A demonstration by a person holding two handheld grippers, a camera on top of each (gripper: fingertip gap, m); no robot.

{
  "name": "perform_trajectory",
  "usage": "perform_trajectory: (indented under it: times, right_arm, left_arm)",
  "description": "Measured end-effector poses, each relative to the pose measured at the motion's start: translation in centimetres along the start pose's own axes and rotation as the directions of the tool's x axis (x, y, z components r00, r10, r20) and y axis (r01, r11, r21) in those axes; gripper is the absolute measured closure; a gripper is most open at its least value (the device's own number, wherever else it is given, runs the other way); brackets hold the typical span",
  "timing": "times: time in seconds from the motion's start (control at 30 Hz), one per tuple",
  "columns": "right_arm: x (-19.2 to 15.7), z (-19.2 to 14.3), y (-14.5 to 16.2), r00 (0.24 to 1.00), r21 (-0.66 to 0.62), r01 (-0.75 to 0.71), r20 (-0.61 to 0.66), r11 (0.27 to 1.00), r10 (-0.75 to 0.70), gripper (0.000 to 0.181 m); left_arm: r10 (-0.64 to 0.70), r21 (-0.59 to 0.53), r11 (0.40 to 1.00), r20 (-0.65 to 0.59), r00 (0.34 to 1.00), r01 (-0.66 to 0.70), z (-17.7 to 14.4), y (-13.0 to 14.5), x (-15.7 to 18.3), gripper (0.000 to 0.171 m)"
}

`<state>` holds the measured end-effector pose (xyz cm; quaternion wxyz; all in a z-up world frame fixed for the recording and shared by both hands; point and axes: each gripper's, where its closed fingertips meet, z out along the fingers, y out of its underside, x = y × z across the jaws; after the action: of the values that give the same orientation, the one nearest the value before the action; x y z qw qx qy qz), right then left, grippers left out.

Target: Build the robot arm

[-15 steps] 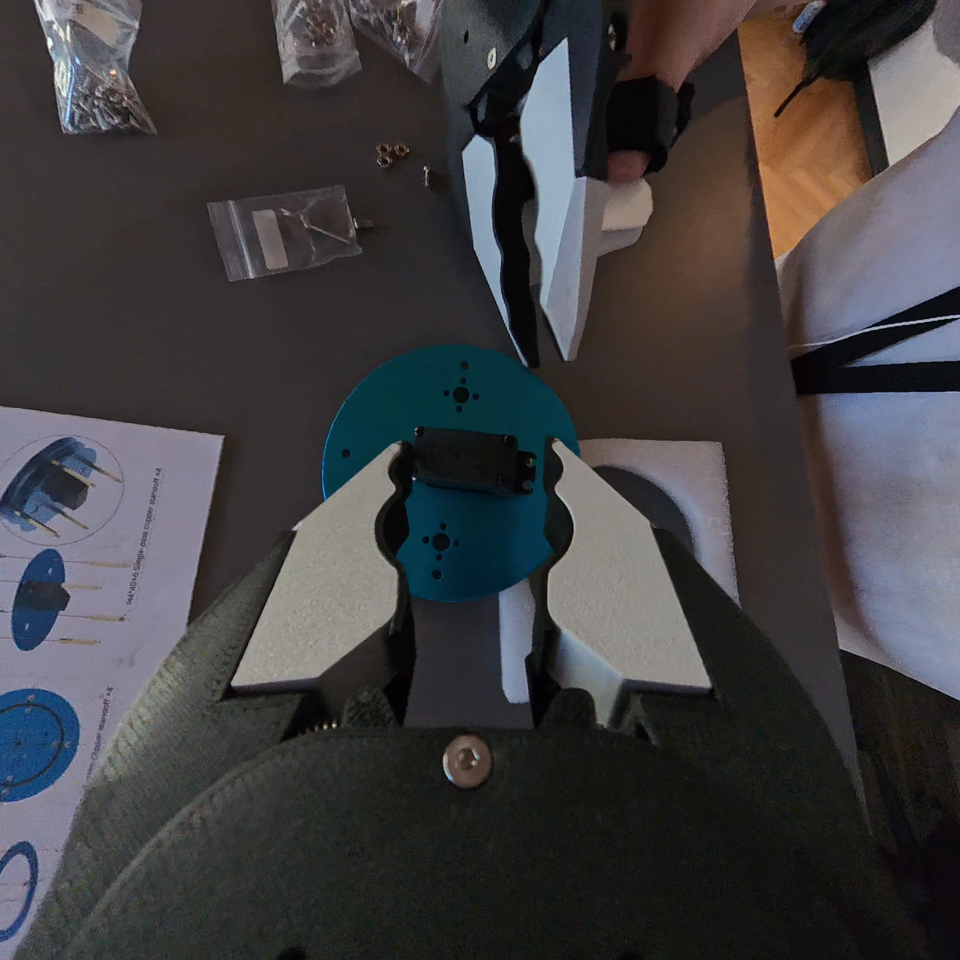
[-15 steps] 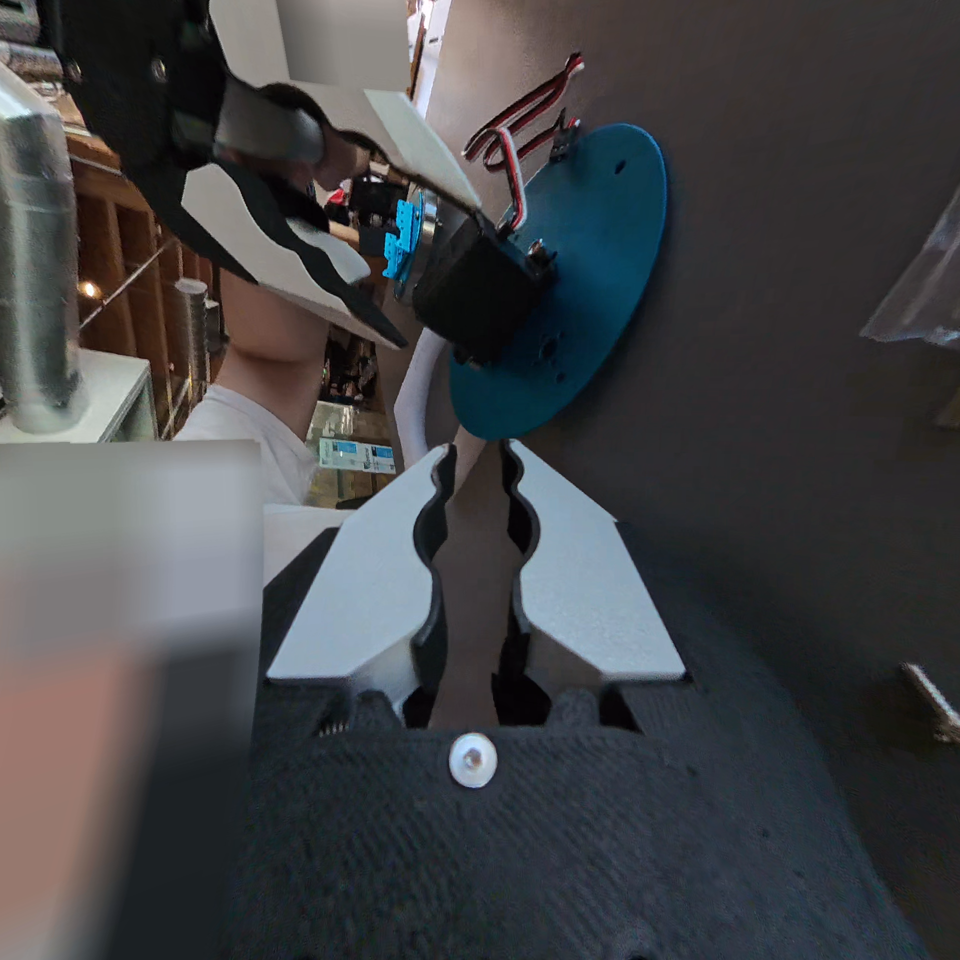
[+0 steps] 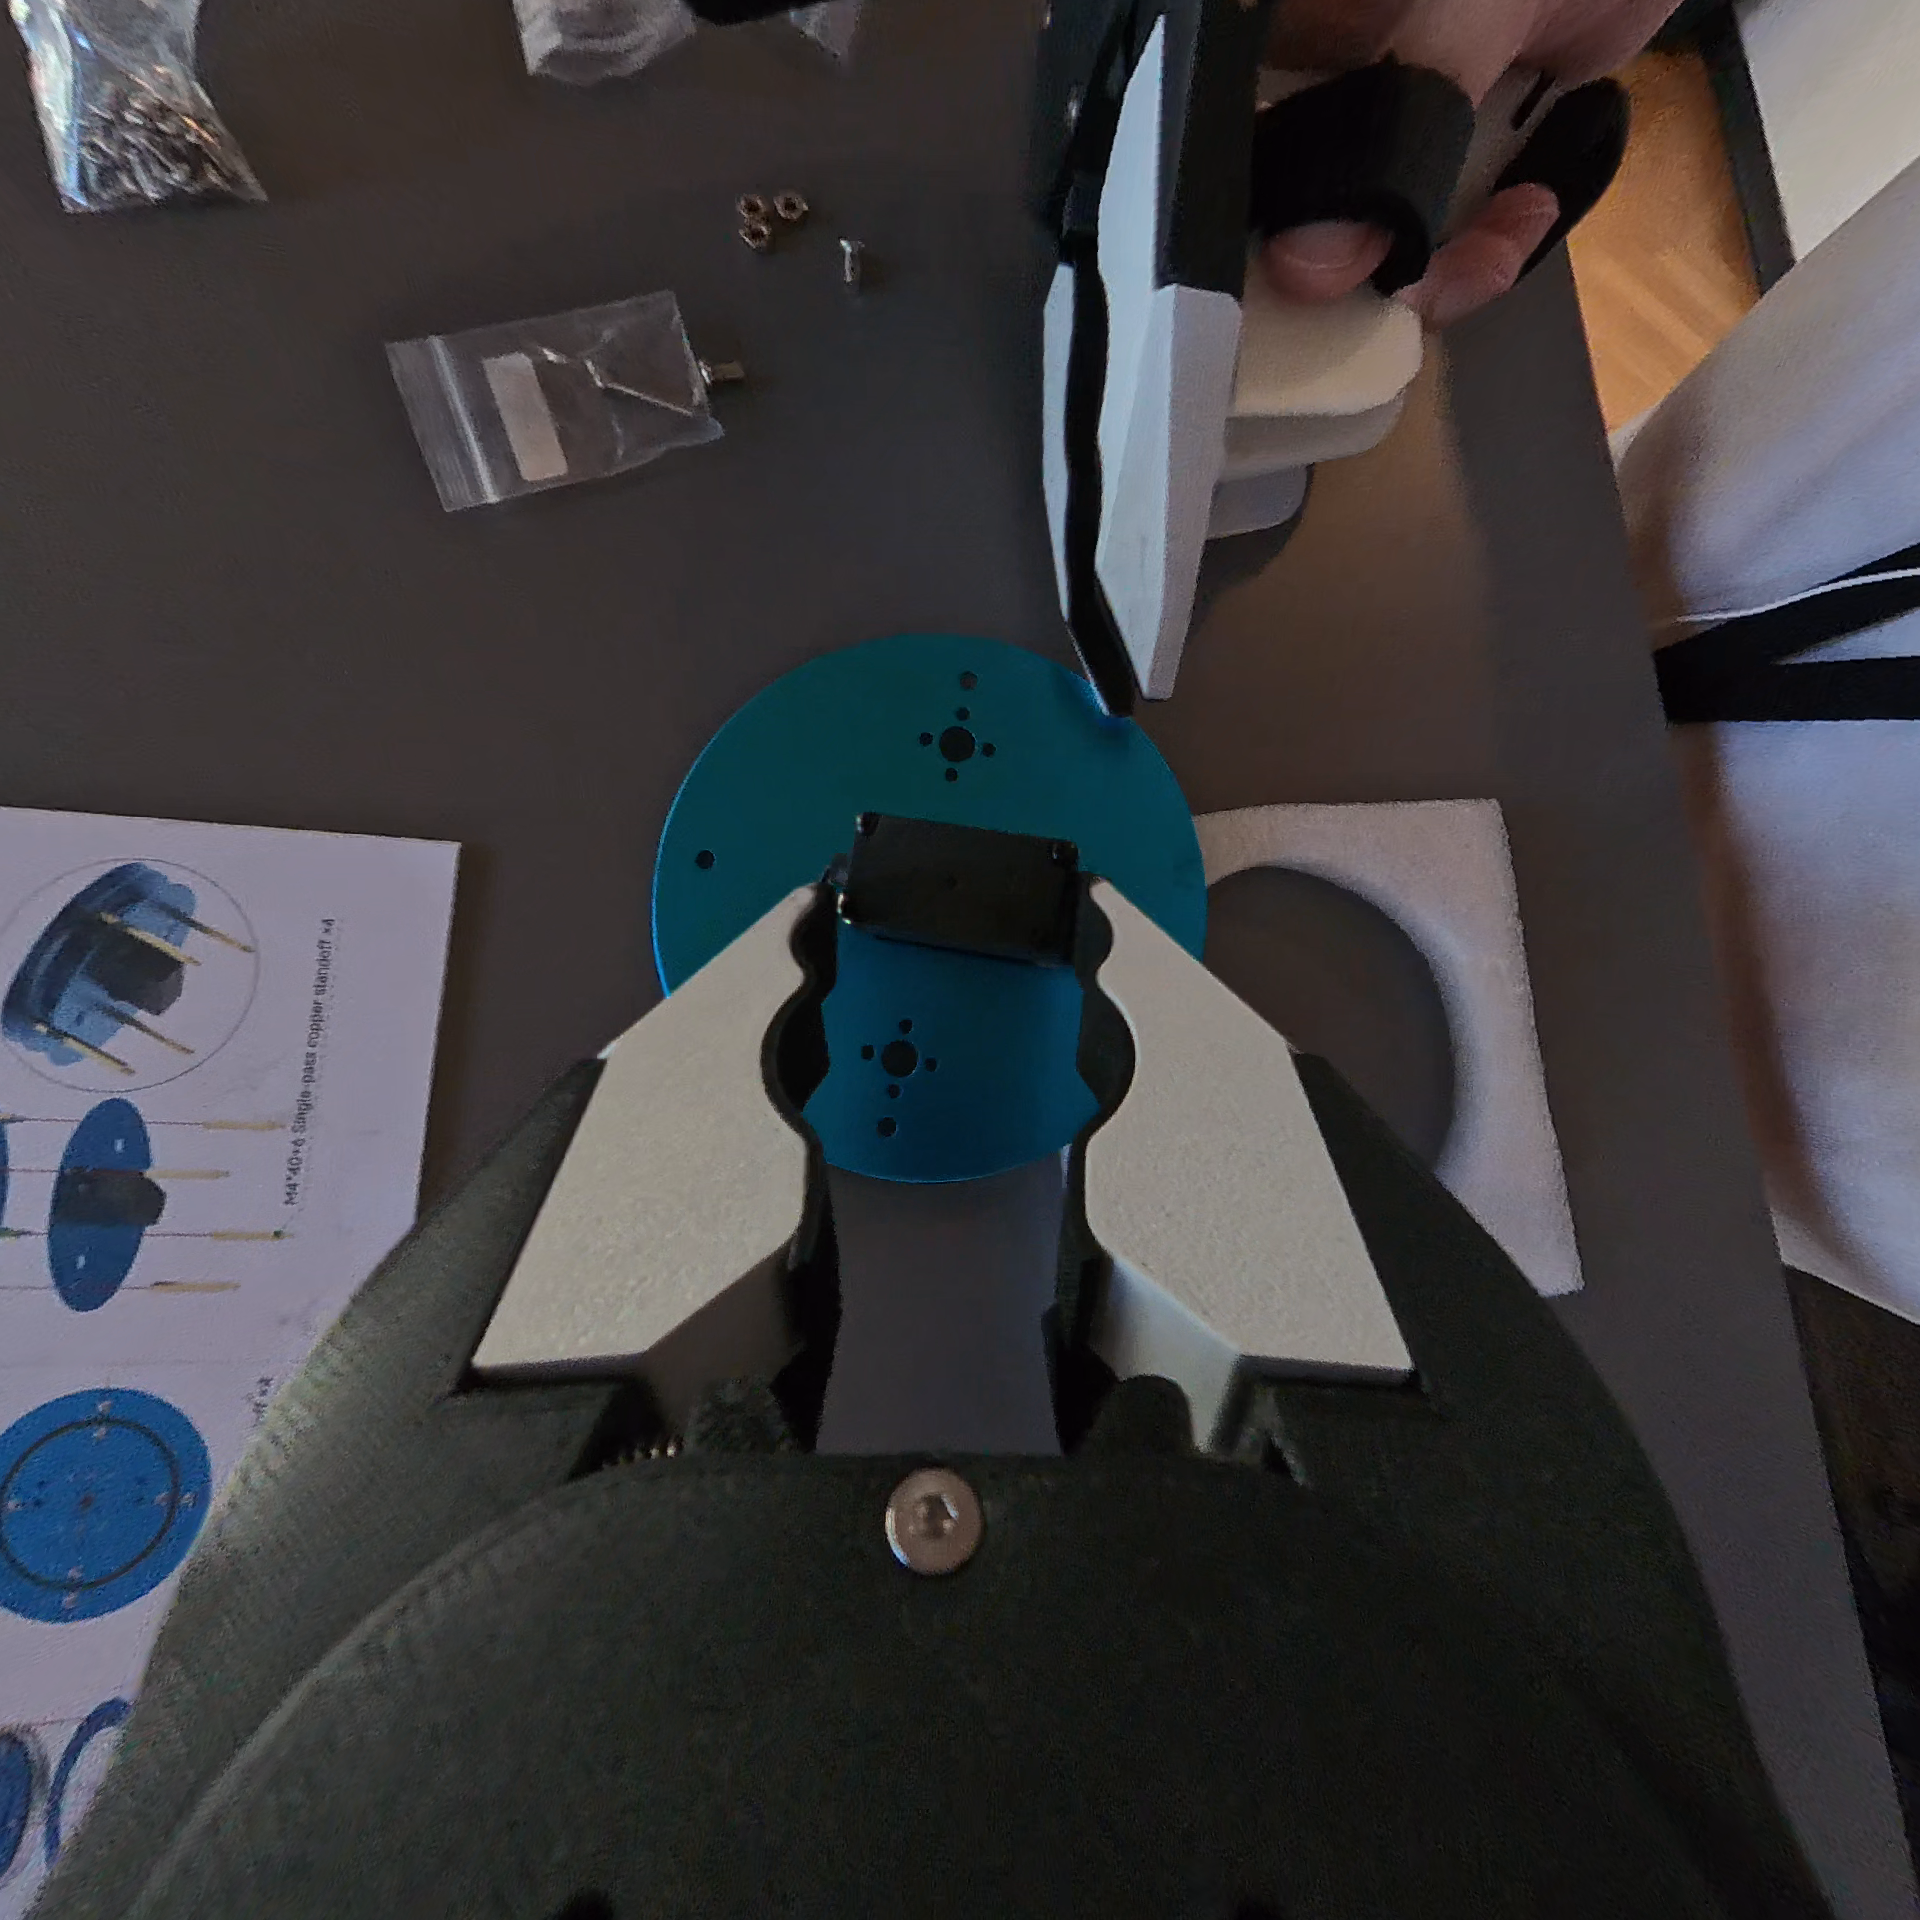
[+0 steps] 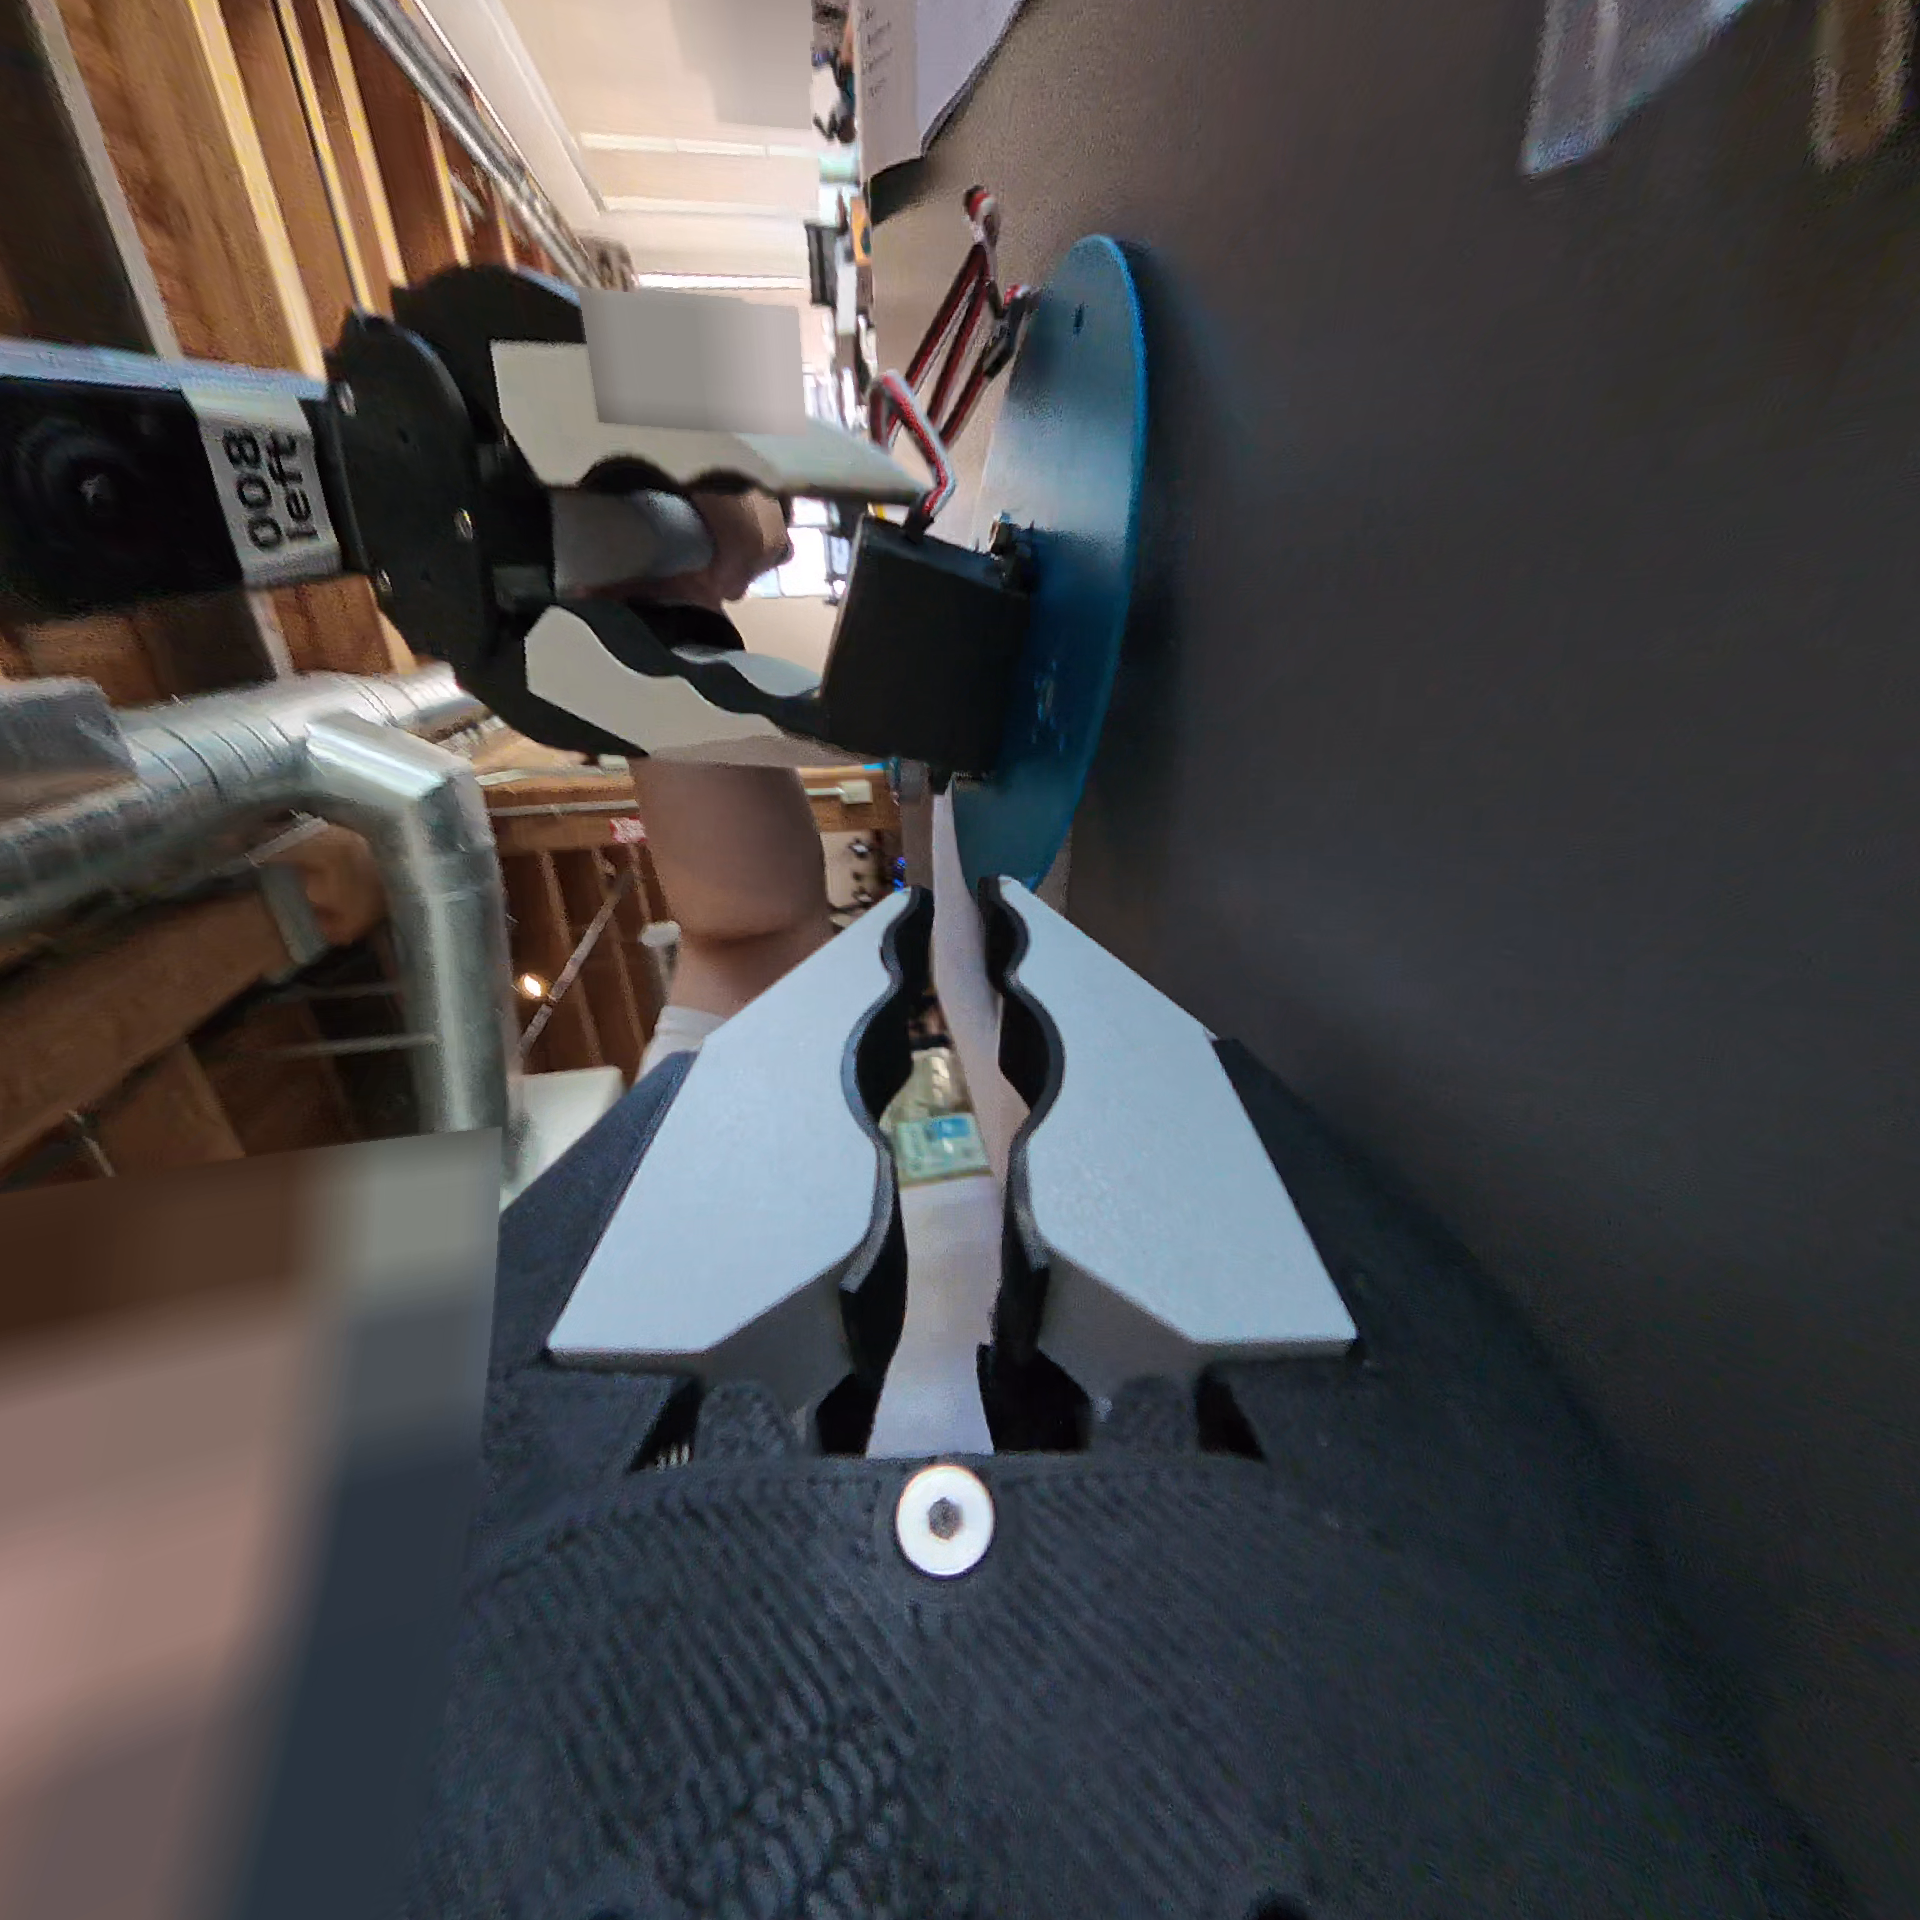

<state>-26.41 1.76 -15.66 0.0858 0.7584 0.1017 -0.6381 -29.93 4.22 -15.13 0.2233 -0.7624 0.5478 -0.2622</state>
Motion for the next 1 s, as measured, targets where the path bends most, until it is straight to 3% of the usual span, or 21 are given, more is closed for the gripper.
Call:
perform_trajectory:
  times: [0.07, 0.23, 0.53, 0.7, 0.83, 1.0]
  right_arm:
    - [-0.3, 0.5, -0.3, 0.999, 0.040, -0.046, 0.029, 0.998, 0.044, 0.181]
    - [-0.4, 1.0, -1.6, 0.997, 0.142, -0.066, 0.044, 0.988, 0.060, 0.181]
    - [-0.3, 0.8, -0.7, 0.997, 0.103, 0.079, -0.013, 0.992, -0.078, 0.181]
    - [-2.9, 0.9, 0.0, 0.987, 0.074, 0.105, 0.114, 0.992, -0.113, 0.181]
    - [-0.8, 0.7, -0.2, 0.981, 0.065, 0.193, -0.003, 0.979, -0.194, 0.181]
    - [1.0, -0.5, 1.7, 0.958, -0.038, 0.262, -0.111, 0.964, -0.265, 0.181]
  left_arm:
    - [0.009, 0.009, 1.000, -0.005, 1.000, -0.009, 0.1, 0.0, 0.1, 0.128]
    - [0.047, 0.017, 0.999, 0.010, 0.999, -0.047, 0.1, 0.1, 0.2, 0.128]
    - [0.189, -0.010, 0.982, 0.117, 0.975, -0.189, 0.1, -0.4, 0.9, 0.128]
    - [0.235, -0.010, 0.971, 0.178, 0.956, -0.237, 0.1, -0.5, 1.5, 0.128]
    - [0.219, 0.009, 0.974, 0.198, 0.955, -0.225, 0.1, -0.5, 1.6, 0.128]
    - [0.220, 0.002, 0.974, 0.223, 0.950, -0.226, 0.0, -0.4, 1.7, 0.128]
